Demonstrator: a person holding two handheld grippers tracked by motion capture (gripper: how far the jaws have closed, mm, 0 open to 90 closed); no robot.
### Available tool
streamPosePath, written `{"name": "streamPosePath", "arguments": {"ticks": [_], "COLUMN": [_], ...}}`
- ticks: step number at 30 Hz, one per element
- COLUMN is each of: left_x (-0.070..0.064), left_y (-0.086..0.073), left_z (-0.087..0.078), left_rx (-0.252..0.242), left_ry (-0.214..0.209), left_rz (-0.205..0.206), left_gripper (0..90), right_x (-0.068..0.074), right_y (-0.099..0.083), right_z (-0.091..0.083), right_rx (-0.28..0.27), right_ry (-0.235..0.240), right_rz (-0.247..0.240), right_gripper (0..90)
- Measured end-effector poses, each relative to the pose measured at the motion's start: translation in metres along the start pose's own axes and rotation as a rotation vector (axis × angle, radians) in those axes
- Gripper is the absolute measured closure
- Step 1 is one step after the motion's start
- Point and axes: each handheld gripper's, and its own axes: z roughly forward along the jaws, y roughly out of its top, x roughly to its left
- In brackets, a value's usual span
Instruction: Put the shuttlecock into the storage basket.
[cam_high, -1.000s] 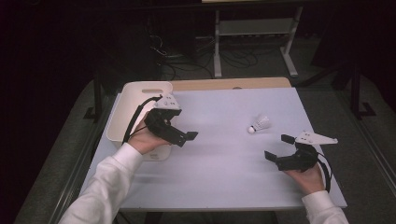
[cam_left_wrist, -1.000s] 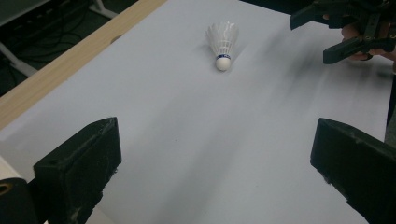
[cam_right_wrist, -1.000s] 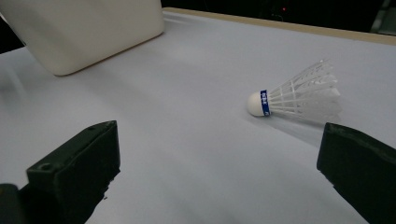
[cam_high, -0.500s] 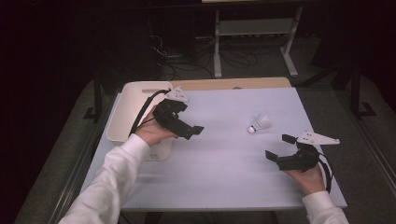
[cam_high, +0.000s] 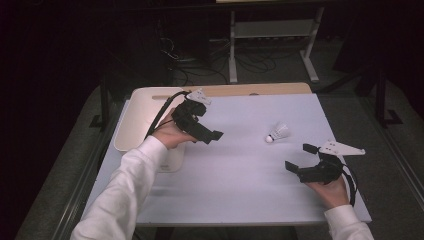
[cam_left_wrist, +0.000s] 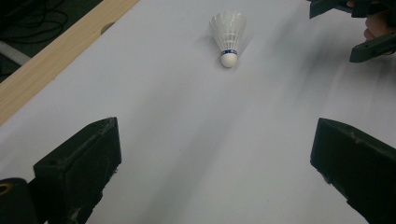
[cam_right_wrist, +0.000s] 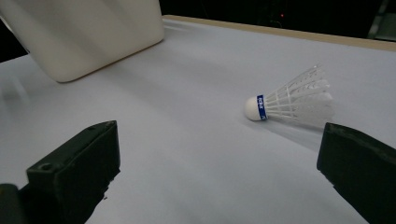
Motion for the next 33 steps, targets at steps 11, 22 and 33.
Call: {"name": "streamPosePath", "arguments": {"ticks": [11, 22, 33], "left_x": [0.007, 0.005, 0.004], "left_y": [0.012, 0.020, 0.032], "left_z": [0.018, 0.037, 0.061], "left_rx": [0.056, 0.095, 0.152], "left_ry": [-0.011, -0.024, -0.031], "left_rz": [-0.003, 0.020, 0.028], "left_gripper": [1.4, 1.4, 1.4], "right_x": [0.000, 0.000, -0.001], "right_y": [0.000, 0.000, -0.002], "right_z": [-0.001, -0.001, -0.002], "right_rx": [-0.008, -0.005, -0.005], "right_ry": [0.001, 0.005, 0.010], "right_rz": [-0.004, -0.008, 0.005], "right_gripper": [0.0, 0.0, 0.0]}}
